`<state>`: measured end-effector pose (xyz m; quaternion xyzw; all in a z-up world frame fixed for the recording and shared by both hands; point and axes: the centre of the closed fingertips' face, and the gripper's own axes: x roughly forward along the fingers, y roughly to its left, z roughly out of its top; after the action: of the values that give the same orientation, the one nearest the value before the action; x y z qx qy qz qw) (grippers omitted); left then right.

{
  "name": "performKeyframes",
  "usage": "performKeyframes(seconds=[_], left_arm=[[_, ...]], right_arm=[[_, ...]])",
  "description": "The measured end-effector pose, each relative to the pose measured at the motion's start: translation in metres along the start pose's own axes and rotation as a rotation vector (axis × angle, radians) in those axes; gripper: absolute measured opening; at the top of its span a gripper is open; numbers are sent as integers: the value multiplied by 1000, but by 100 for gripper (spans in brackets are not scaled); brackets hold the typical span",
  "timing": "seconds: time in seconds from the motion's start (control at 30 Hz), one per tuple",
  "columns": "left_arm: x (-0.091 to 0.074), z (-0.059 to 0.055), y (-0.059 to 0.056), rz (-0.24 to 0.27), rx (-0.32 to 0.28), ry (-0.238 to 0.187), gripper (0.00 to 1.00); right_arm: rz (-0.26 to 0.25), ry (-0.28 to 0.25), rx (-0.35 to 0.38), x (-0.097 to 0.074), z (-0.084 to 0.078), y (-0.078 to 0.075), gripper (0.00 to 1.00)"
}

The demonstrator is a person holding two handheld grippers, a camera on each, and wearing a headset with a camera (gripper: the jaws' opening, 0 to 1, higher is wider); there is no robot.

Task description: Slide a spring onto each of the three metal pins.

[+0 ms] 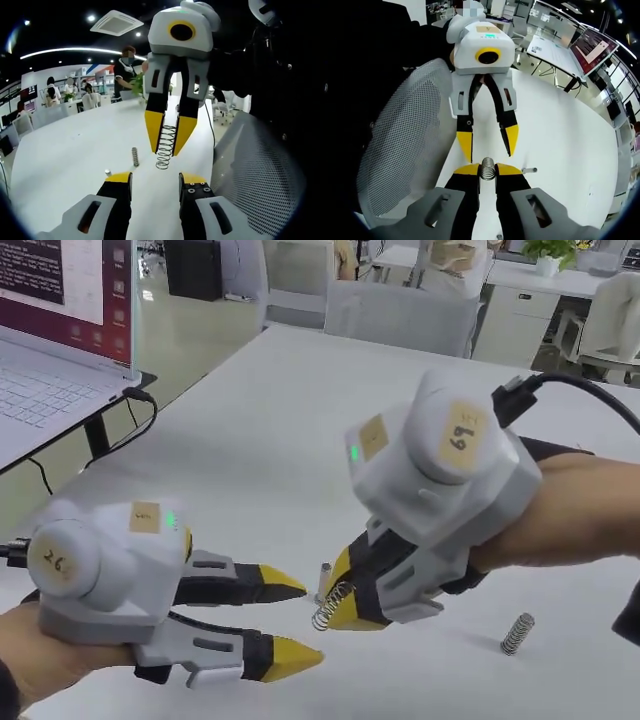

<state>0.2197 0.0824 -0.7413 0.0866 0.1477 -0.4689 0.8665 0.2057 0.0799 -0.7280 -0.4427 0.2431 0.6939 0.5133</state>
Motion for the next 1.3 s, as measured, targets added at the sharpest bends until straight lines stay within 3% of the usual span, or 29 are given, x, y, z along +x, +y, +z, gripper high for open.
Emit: performKeyframes(seconds=[0.57, 1.3], left_arm=[[-11, -15, 14, 60, -40, 7, 45], [-10, -20, 11, 90, -64, 4, 52]], right_arm=[[-24, 21, 28, -4, -12, -15, 9], [-78, 72, 67, -8, -27, -54, 9]])
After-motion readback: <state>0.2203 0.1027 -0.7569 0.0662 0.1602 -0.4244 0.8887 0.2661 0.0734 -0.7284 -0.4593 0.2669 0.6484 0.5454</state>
